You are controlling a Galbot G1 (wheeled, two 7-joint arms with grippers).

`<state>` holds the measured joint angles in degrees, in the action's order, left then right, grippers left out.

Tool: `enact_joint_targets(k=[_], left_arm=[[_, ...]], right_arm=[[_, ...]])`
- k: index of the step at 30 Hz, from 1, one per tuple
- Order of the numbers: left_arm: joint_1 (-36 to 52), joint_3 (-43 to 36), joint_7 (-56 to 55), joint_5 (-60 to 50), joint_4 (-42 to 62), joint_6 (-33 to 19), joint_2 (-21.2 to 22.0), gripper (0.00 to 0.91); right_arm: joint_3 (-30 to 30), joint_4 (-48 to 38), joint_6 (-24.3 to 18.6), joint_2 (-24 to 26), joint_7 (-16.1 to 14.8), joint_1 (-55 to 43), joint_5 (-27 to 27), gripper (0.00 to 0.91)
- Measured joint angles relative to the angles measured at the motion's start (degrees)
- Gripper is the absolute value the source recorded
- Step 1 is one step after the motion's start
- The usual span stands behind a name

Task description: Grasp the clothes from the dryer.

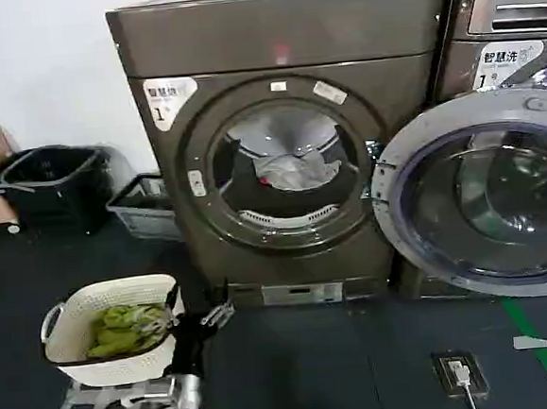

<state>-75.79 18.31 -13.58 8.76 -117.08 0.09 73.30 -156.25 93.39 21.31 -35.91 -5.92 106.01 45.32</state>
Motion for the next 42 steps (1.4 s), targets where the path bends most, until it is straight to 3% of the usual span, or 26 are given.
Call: enact_joint_targets(k=[42], left_arm=[[0.2,0.0,0.5,-0.8,-0.6,0.2,0.1,0.907]], right_arm=[[-0.6,0.1,-1.6,-0.4,-0.3,0.2,1.6,0.907]])
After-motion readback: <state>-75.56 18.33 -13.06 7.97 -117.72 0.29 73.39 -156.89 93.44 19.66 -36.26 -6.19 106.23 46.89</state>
